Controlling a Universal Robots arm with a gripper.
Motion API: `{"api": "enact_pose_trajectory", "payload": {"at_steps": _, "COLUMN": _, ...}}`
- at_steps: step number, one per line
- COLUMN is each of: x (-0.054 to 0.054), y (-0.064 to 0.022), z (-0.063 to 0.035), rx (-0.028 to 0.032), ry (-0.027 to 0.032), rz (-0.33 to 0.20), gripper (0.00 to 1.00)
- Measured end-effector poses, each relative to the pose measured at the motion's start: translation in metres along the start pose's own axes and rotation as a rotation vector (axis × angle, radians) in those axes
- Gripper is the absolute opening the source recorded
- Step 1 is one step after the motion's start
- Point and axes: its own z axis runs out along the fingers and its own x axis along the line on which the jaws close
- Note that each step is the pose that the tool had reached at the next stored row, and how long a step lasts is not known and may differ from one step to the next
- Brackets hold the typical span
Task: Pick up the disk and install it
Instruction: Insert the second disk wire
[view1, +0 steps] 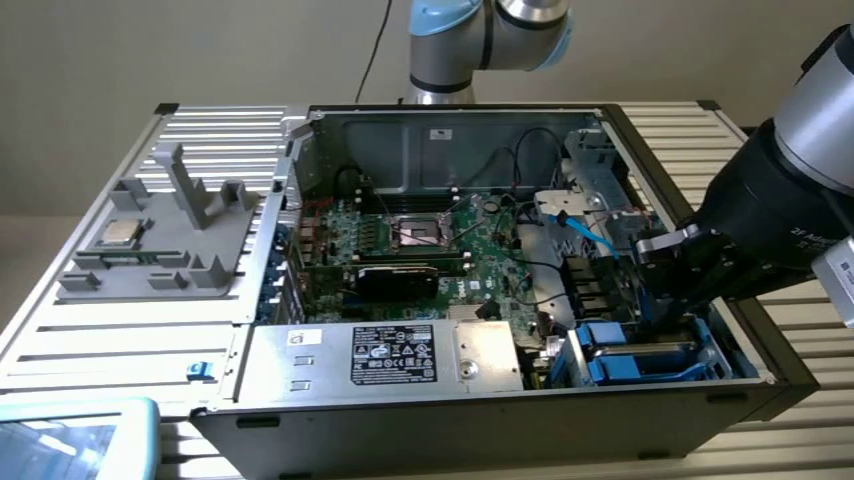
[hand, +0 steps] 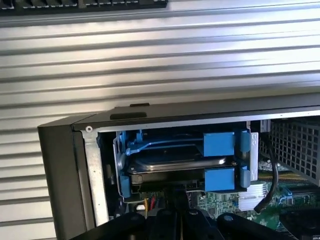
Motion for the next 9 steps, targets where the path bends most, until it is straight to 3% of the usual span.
{"api": "enact_pose_trajectory", "payload": {"at_steps": 4, "x": 0.0059, "y": 0.0003, "z": 0.0037, "rx": -0.0006, "ry": -0.004, "rz": -0.007, "gripper": 0.11}}
{"api": "enact_pose_trajectory", "payload": {"at_steps": 9, "x": 0.0071, "y": 0.0009, "z": 0.0089, "rx": -0.0023, "ry": -0.0136, "rz": -0.017, "gripper": 0.11}}
